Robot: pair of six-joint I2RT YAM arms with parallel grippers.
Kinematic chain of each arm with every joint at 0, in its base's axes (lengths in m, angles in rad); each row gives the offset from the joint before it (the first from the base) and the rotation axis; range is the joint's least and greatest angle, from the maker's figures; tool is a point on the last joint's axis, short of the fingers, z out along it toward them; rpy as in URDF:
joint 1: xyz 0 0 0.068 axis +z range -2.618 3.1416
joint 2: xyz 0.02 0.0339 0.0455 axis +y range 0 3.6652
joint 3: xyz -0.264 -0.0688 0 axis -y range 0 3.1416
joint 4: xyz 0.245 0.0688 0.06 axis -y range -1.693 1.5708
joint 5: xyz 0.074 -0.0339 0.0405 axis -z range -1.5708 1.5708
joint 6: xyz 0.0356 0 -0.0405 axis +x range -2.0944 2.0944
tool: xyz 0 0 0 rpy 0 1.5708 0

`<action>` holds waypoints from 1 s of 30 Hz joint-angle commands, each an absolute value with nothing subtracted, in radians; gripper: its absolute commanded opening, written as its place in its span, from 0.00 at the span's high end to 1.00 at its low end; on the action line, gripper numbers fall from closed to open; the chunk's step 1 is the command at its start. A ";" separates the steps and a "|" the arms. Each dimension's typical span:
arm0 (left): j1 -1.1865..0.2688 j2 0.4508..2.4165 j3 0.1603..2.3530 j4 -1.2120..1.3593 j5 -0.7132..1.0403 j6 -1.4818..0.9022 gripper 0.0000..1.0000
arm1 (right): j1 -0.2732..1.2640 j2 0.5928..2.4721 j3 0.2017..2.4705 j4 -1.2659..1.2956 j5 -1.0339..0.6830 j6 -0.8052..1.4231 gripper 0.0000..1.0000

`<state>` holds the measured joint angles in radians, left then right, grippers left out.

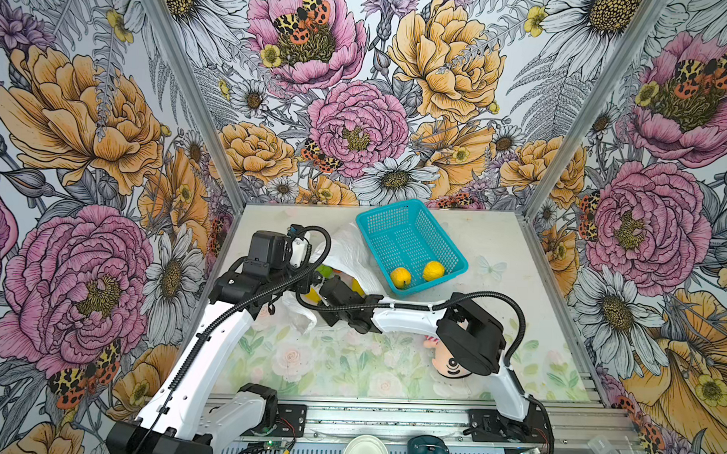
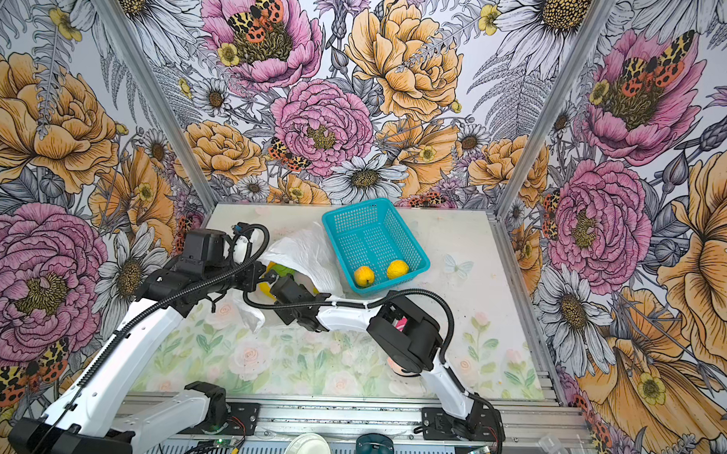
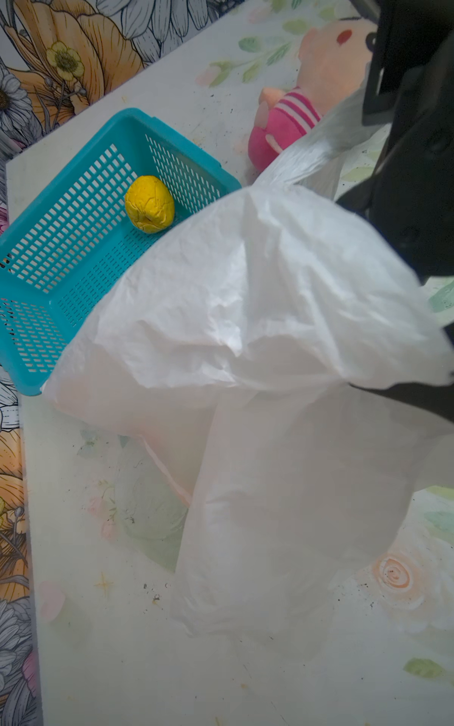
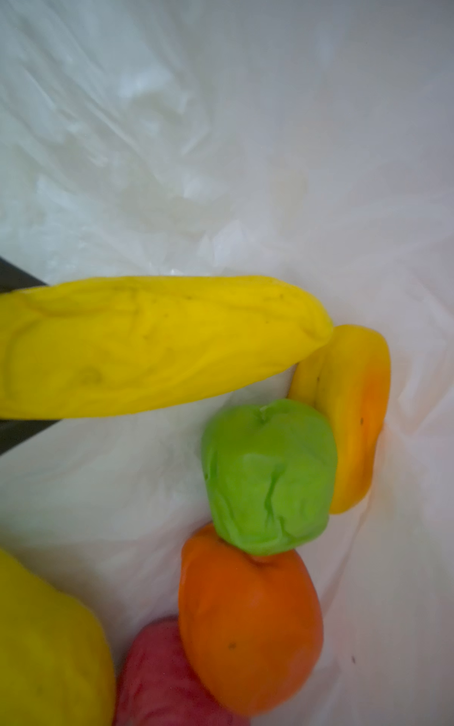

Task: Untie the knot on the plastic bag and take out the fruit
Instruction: 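Grasp the long yellow banana-shaped fruit with the right gripper, then lift the yellow fruit out of the bag and carry it over the basket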

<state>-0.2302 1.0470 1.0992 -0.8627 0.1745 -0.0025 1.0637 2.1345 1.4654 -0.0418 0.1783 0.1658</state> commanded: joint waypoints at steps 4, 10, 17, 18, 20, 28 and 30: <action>-0.224 1.043 1.086 -0.845 0.171 -0.012 1.00 | 1.078 1.906 1.254 0.256 0.143 0.148 0.65; -0.222 1.043 1.086 -0.844 0.165 -0.012 1.00 | 1.117 1.756 1.147 0.306 0.173 0.105 0.66; -0.221 1.043 1.082 -0.844 0.158 -0.012 1.00 | 1.176 1.566 1.010 0.373 0.202 0.058 0.65; -0.219 1.043 1.085 -0.845 0.159 -0.012 1.00 | 1.181 1.544 0.997 0.375 0.202 0.054 0.65; -0.213 1.049 1.087 -0.846 0.170 -0.014 1.00 | 1.196 1.496 0.964 0.390 0.213 0.042 0.65; -0.221 1.049 1.083 -0.847 0.164 -0.014 1.00 | 1.202 1.372 0.865 0.447 0.304 0.007 0.63; -0.229 1.043 1.079 -0.847 0.146 -0.012 1.00 | 1.202 1.344 0.862 0.434 0.329 0.003 0.66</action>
